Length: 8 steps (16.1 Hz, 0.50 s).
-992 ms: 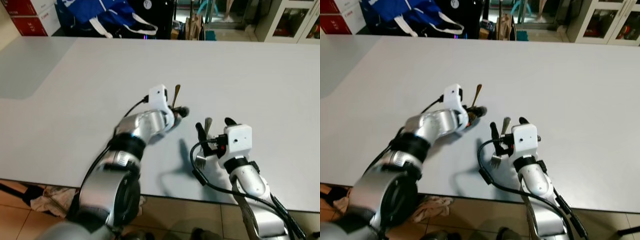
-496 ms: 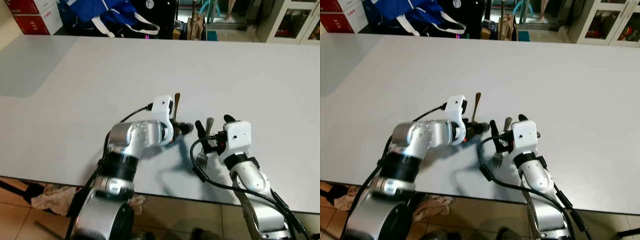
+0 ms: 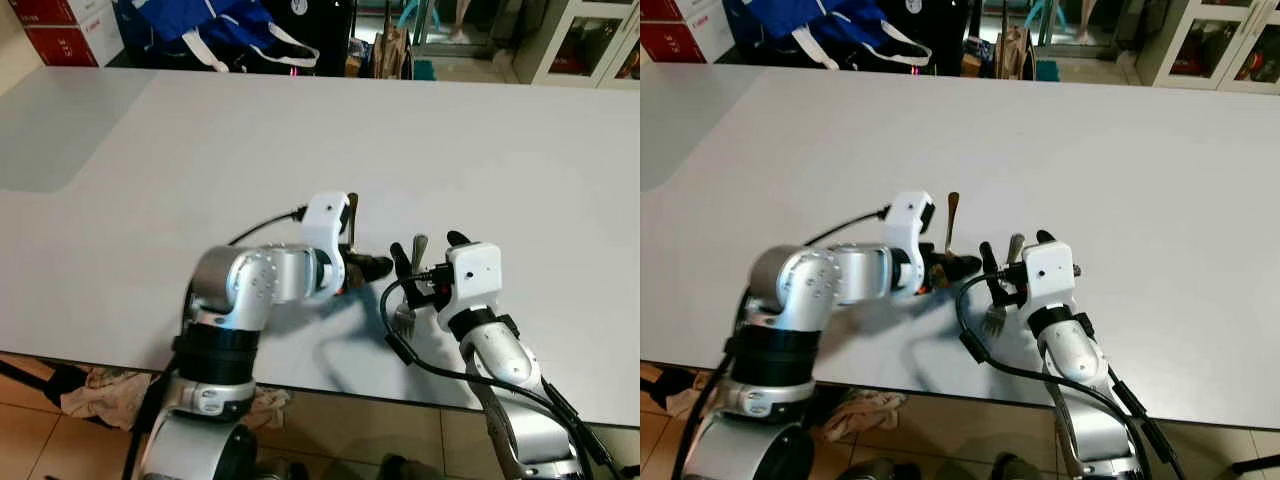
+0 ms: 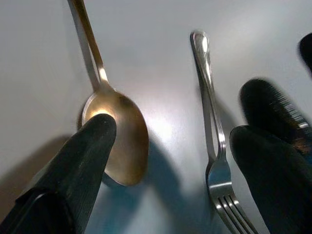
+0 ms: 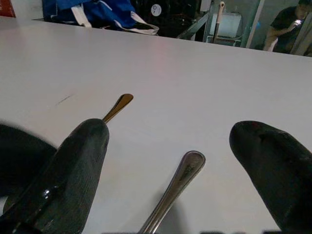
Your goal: Setting the table
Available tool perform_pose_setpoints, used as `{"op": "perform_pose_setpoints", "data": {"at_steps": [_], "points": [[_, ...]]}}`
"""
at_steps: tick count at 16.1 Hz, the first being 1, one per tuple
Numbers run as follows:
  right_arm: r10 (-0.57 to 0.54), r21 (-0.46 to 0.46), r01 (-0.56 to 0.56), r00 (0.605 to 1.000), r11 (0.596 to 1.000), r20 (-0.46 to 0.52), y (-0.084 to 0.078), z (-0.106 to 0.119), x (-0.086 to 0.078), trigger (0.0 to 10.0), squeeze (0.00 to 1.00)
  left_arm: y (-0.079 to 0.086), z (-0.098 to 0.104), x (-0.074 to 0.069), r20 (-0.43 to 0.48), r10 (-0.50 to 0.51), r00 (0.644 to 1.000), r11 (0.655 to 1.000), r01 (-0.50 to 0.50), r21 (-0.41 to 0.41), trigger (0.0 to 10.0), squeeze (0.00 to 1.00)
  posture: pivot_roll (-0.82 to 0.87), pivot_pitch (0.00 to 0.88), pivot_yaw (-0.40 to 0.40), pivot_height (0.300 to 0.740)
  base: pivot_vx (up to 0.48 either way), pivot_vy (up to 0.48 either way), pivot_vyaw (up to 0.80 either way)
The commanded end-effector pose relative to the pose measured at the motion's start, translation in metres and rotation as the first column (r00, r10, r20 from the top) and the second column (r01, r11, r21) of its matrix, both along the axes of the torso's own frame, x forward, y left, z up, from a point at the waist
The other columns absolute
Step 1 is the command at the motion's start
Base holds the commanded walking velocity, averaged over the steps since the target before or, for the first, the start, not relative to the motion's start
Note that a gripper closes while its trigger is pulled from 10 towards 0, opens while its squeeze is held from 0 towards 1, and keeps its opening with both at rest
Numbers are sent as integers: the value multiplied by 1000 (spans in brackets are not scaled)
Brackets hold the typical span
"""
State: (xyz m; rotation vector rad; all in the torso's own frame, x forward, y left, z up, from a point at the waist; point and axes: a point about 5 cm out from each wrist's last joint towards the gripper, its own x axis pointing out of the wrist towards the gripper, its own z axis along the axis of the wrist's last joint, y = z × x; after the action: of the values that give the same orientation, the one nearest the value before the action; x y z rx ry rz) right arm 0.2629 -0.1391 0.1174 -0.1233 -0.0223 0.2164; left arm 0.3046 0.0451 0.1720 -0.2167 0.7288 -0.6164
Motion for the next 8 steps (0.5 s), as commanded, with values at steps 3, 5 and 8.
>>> {"op": "perform_pose_setpoints", "data": {"at_steps": [3, 5, 8], "points": [[0, -2, 0, 1000, 1000, -11, -1, -2, 3, 10000, 0, -2, 49, 12, 255, -1, 967, 993, 32, -115, 10000, 0, -34, 80, 53, 740, 0, 0, 0], [4, -2, -4, 1000, 1000, -10, 0, -2, 4, 10000, 0, -6, 55, 22, 303, 37, 952, 985, 17, -173, 10000, 0, -39, 77, 46, 740, 0, 0, 0], [11, -5, -11, 1000, 1000, -5, 1, 0, 5, 10000, 0, -30, 43, 16, 206, 5, 979, 961, 52, -270, 10000, 0, -55, 75, 44, 740, 0, 0, 0]]}}
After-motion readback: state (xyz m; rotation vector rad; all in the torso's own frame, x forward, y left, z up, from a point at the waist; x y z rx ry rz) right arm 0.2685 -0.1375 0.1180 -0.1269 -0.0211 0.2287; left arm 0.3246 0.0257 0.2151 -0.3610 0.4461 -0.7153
